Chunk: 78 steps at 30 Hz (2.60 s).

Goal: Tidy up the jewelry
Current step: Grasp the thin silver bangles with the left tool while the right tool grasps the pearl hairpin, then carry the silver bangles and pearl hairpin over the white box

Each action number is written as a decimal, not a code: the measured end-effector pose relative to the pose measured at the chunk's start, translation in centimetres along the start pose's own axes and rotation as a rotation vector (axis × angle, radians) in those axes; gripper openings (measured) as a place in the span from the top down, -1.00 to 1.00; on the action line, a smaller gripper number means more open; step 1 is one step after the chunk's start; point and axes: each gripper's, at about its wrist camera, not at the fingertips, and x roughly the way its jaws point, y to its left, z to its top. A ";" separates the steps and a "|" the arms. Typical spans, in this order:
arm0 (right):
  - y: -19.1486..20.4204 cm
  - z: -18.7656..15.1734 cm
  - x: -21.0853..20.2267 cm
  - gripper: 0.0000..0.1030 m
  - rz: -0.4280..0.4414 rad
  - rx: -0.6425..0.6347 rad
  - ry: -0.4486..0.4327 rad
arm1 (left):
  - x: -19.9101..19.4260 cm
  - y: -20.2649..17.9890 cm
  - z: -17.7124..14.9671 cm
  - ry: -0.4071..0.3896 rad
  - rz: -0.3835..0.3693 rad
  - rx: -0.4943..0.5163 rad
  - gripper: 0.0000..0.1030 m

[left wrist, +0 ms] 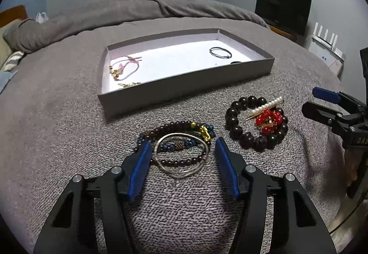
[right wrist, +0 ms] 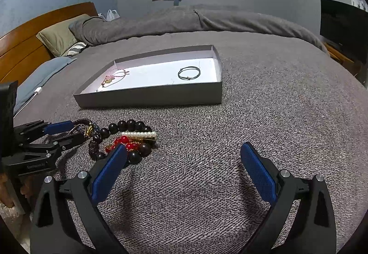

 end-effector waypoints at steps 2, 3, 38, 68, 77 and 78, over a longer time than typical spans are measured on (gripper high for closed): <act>0.3 -0.1 0.3 -0.89 0.002 -0.012 0.010 | 0.1 -0.2 0.0 0.001 0.010 0.011 -0.10; 0.5 -0.1 0.4 -0.89 0.004 -0.018 0.013 | 0.2 -0.3 0.0 0.003 0.025 0.022 0.02; 3.9 1.1 2.4 0.77 0.106 -0.018 0.016 | -2.7 0.7 0.6 -0.094 0.081 0.034 0.03; 0.4 12.4 1.5 0.89 0.076 0.030 -0.273 | -0.6 4.5 8.5 -0.140 0.097 -0.040 0.03; -2.2 15.8 8.7 0.89 0.067 0.090 -0.238 | 5.2 5.2 12.6 -0.105 0.093 -0.026 0.03; -2.4 15.9 9.3 0.89 0.066 0.095 -0.227 | 6.0 5.1 13.0 -0.092 0.089 -0.022 0.03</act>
